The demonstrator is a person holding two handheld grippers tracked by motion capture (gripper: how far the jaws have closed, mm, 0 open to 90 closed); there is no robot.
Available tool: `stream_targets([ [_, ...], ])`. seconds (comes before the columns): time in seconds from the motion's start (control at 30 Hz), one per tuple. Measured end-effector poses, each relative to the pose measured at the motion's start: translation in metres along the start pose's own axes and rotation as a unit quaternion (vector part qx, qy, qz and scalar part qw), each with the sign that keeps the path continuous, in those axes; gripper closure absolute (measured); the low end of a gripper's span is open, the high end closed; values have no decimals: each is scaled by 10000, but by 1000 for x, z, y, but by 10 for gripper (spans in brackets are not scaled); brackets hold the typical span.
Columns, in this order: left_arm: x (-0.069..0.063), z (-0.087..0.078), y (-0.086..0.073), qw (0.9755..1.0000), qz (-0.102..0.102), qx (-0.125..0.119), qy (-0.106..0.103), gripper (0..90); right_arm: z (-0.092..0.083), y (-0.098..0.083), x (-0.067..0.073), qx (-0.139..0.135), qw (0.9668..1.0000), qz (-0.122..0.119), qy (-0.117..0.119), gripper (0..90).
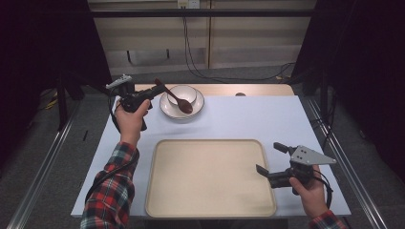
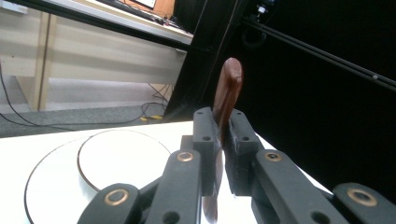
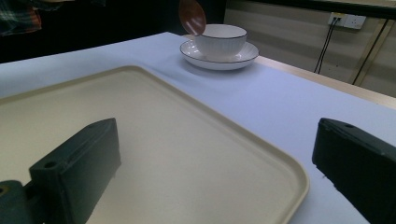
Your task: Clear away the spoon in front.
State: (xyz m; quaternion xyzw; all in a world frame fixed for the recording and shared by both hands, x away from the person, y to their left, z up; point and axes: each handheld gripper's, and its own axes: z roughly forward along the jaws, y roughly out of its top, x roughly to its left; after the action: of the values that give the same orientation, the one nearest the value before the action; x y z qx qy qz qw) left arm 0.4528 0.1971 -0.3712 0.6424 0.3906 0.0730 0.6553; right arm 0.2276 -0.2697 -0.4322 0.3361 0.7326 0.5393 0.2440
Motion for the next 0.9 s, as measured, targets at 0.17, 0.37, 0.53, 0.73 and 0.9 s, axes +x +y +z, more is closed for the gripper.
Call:
stream_targets([
  [0.17, -1, -5, -3, 9999, 9, 73, -70, 841, 0, 0, 0, 35, 10000, 3, -25, 6],
  [0.37, -4, -10, -6, 9997, 13, 158, -180, 841, 0, 0, 0, 37, 10000, 15, 12, 6],
  [0.53, -7, -15, -9, 9993, 28, 245, -291, 842, 0, 0, -1, 24, 10000, 14, -58, 6],
  [0.73, -11, -19, -10, 9986, 44, 335, -398, 842, 0, 0, -1, 53, 10000, -8, 21, 6],
  [0.9, -14, -20, -14, 9976, 76, 482, -487, 842, 1, 0, 0, 56, 10000, -30, -71, 6],
])
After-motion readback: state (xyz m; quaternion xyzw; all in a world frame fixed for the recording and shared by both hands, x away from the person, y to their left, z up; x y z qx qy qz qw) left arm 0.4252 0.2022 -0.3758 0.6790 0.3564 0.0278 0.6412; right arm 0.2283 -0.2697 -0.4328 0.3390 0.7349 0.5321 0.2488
